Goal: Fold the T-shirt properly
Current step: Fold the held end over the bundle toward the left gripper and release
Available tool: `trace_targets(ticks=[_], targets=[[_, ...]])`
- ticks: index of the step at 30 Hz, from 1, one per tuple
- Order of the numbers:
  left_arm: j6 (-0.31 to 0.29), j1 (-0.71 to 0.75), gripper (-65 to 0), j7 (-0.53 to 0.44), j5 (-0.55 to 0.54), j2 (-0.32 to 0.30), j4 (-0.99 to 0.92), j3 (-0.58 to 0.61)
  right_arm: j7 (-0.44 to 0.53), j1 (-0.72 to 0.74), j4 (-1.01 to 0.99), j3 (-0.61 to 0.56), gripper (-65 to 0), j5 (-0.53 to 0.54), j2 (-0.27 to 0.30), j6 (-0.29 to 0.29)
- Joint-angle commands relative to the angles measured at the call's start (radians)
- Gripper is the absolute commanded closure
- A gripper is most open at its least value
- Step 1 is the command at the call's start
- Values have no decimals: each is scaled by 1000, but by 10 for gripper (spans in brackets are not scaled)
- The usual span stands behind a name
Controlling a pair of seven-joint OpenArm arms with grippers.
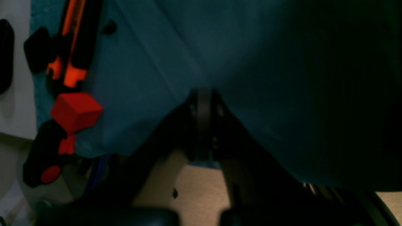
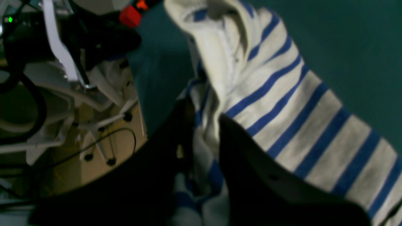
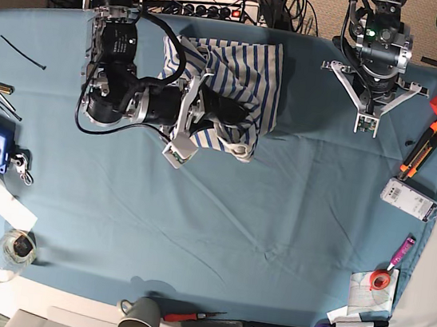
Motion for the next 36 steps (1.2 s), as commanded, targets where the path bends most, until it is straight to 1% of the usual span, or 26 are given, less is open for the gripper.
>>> trace_targets(ticks=[1, 3, 4, 7, 8, 14, 17, 20, 25, 26, 27, 29, 33, 35, 36], targets=[[1, 0, 0, -15, 5, 0, 18, -2, 25, 17, 16, -2, -86, 28, 2, 4], [1, 0, 0, -15, 5, 0, 18, -2, 25, 17, 16, -3, -169, 44, 2, 4], [1, 0, 0, -15, 5, 0, 18, -2, 25, 19, 16, -3, -195, 63, 2, 4], [1, 0, 0, -16, 5, -1, 18, -2, 25, 46, 16, -3, -198, 171, -7, 4], [1, 0, 0, -16, 5, 0, 18, -2, 25, 59, 16, -3, -198, 187, -15, 4], [1, 0, 0, -15, 5, 0, 17, -2, 25, 118, 16, -2, -198, 203, -74, 4], [1, 0, 0, -14, 5, 0, 18, -2, 25, 135, 16, 5, -198, 187, -75, 4], [1, 0, 0, -14, -16, 0, 18, -2, 25, 148, 16, 71, -198, 125, -75, 4], [0, 0, 0, -14, -82, 0, 18, -2, 25, 147, 16, 306, -197, 50, -75, 4], [-17, 0, 0, -16, -98, 0, 18, -2, 25, 147, 16, 352, -197, 31, -74, 4], [-53, 0, 0, -25, -122, 0, 19, -2, 25, 147, 16, 393, -197, 8, -70, 4], [-100, -1, 0, -56, -187, 0, 19, -2, 25, 146, 16, 455, -197, -41, -49, 4], [-151, -21, 0, -117, -286, 0, 19, -2, 25, 139, 16, 555, -197, -102, 18, 4], [-193, -42, 0, -132, -328, 0, 19, -2, 25, 132, 15, 601, -197, -129, 51, 3], [-214, -51, 0, -143, -350, 0, 19, -2, 25, 125, 14, 621, -197, -148, 66, -7]])
